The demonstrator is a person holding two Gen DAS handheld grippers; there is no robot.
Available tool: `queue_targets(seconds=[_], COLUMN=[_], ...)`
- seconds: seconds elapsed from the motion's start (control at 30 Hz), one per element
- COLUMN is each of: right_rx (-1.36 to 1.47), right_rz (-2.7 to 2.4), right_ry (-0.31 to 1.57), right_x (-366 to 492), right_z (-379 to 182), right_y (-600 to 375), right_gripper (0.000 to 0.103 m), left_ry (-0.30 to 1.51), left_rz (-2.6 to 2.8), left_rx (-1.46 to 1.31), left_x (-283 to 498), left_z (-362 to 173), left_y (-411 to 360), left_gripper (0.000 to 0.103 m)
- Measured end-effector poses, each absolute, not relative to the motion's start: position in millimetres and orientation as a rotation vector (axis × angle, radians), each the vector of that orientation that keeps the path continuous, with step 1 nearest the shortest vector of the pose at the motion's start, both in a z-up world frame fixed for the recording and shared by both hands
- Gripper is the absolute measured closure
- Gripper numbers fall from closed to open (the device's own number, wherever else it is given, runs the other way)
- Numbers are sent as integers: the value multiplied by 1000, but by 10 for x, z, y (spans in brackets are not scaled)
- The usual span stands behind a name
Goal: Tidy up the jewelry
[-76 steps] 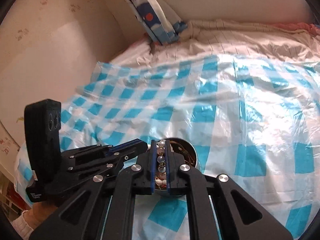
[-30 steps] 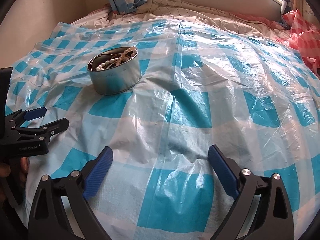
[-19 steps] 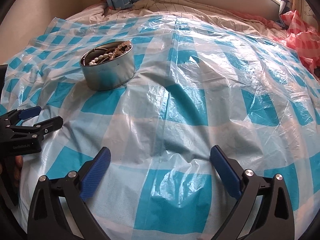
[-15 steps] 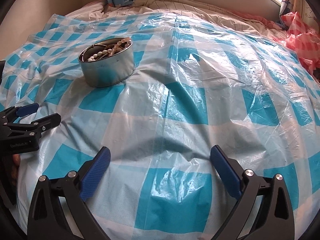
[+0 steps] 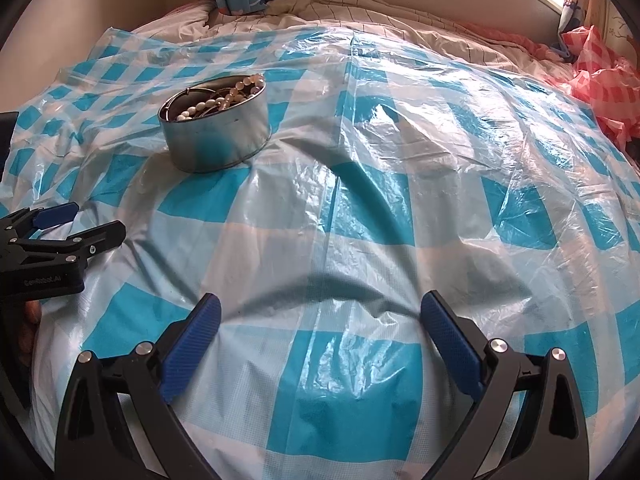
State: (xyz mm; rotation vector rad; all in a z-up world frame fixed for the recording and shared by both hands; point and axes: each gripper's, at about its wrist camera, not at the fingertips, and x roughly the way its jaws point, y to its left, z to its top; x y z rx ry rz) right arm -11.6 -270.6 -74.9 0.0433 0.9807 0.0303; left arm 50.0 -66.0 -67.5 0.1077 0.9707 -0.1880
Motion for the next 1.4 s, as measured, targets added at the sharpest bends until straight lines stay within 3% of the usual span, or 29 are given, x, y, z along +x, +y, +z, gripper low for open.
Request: queue_targets(seconds=[1.4], right_rx=[80], right_rz=[54], right_ry=[996], right_x=[-60], right_z=[-800], right_y=[-2755], right_gripper=[7], left_ry=[969], left_rz=[-184], left_rx=[111], left_x=[500], left_z=[-683], left_y=[-670], left_gripper=[7])
